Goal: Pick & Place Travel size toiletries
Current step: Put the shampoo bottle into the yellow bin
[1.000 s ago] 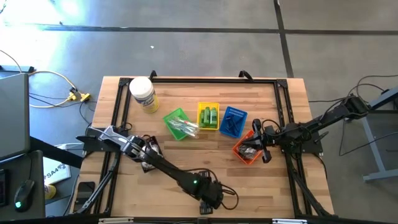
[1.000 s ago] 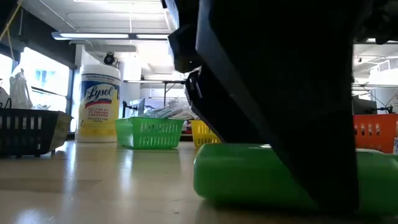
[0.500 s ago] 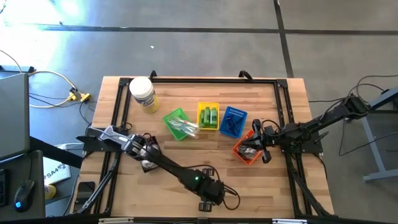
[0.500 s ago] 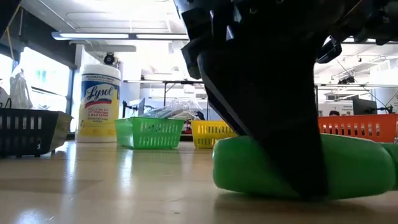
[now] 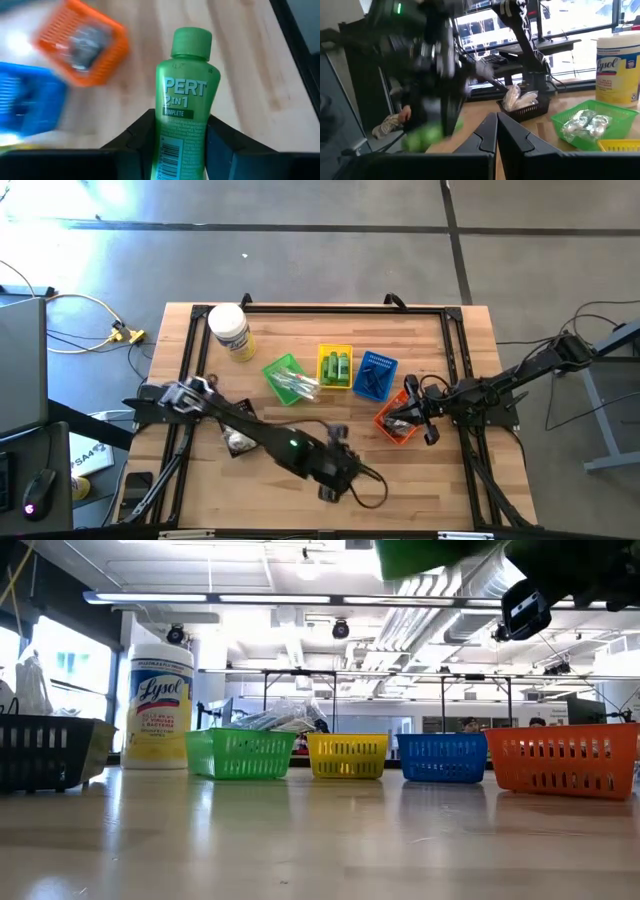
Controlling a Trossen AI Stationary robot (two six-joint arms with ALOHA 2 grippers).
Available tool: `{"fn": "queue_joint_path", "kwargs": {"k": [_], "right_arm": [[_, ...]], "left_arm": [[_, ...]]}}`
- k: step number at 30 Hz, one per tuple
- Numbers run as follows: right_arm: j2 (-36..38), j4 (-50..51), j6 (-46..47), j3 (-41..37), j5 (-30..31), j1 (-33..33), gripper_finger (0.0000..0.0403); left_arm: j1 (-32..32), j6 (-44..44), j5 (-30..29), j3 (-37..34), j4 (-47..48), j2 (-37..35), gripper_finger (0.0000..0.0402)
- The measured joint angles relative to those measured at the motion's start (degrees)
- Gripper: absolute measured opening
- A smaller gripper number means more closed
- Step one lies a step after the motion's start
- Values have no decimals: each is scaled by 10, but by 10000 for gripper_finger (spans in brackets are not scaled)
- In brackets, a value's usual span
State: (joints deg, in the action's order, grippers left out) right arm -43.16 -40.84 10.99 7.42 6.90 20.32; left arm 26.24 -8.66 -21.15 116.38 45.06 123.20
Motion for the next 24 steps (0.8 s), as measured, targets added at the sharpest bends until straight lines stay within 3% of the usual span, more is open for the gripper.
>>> {"fn": "queue_joint_path", "kwargs": {"k": [6, 12, 16, 24], "right_arm": [[0, -1, 0, 0, 0, 0, 3], [0, -3, 0, 0, 0, 0, 3], [0, -13, 0, 0, 0, 0, 3], [0, -10, -1, 0, 2, 0, 3]], "left_arm": [[0, 3, -127, -2, 86, -120, 116], [-22, 28, -152, -100, 50, -276, 117], [-60, 19, -153, -262, -44, -433, 118], [-145, -84, -106, -693, -305, -750, 118]]}}
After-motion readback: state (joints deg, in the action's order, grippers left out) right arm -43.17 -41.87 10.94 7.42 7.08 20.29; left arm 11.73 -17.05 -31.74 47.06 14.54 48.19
